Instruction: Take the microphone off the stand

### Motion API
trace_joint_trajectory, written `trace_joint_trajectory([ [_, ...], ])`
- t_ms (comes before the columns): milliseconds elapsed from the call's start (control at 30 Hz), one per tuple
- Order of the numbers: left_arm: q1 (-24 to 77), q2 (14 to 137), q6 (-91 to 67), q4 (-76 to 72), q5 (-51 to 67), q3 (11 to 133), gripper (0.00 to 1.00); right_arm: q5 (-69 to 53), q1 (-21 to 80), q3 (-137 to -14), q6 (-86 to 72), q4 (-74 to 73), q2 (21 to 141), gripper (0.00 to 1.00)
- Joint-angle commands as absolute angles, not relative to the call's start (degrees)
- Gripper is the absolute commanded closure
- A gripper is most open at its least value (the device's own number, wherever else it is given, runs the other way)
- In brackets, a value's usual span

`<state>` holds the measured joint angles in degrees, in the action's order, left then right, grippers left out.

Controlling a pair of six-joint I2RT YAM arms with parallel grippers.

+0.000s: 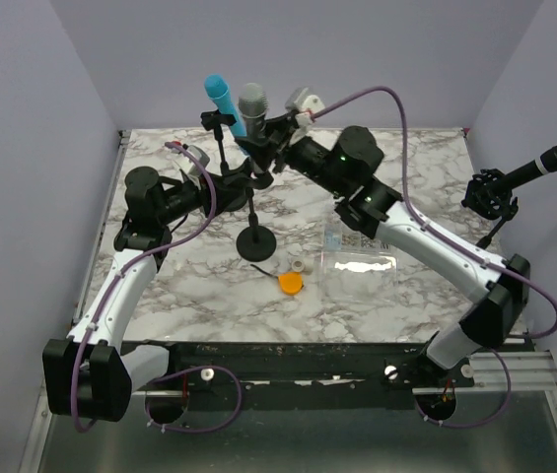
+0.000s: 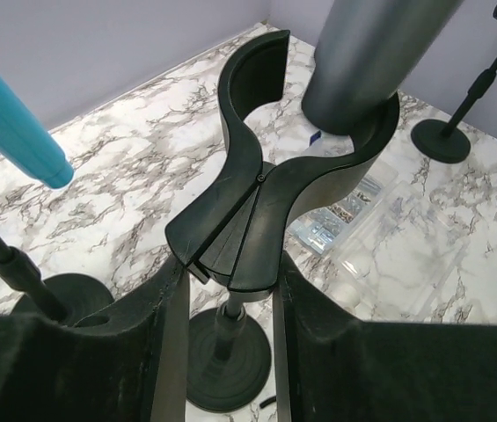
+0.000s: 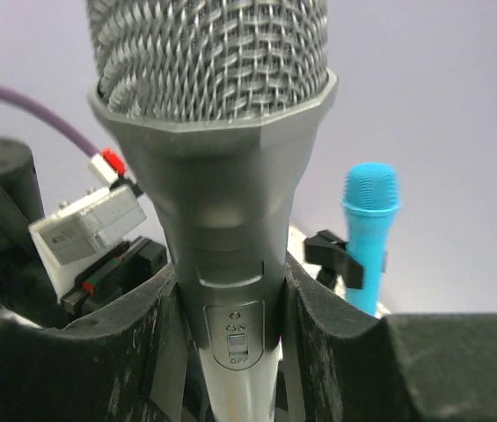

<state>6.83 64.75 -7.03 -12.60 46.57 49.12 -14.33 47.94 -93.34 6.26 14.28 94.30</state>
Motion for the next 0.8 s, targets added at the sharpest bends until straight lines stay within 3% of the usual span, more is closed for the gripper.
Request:
trace_joint_trajectory([
  [0,6.64,65.29,-5.97,-11.00,45.13,50.86,1.00,3.50,48.26,-81.97,0.21,39.62,80.84,0.99],
  [100,6.66,65.43,-5.93,-10.52,44.52,51.22,1.00,14.84,48.25,-73.79,-2.21,49.21,75.56,0.99],
  [200,6.60,65.39,-6.47,-10.55,43.43,51.42,1.00,22.85,48.25,-70.87,1.17,49.92,73.95,0.99],
  [400,6.64,64.27,-7.47,-10.73,41.70,51.14,0.83,41.37,46.29,-65.27,4.40,45.45,75.63,0.99],
  [667,6.61,63.25,-8.93,-10.70,39.61,51.28,0.44,34.68,37.48,-57.81,-13.12,32.02,75.80,0.99],
  [733,6.75,62.71,-9.05,-11.21,39.65,50.94,0.03,31.87,35.22,-58.16,-16.96,29.49,77.43,0.99],
  [767,6.75,62.48,-9.28,-11.30,39.53,50.93,0.01,30.75,34.38,-59.22,-18.91,27.48,78.86,0.99],
])
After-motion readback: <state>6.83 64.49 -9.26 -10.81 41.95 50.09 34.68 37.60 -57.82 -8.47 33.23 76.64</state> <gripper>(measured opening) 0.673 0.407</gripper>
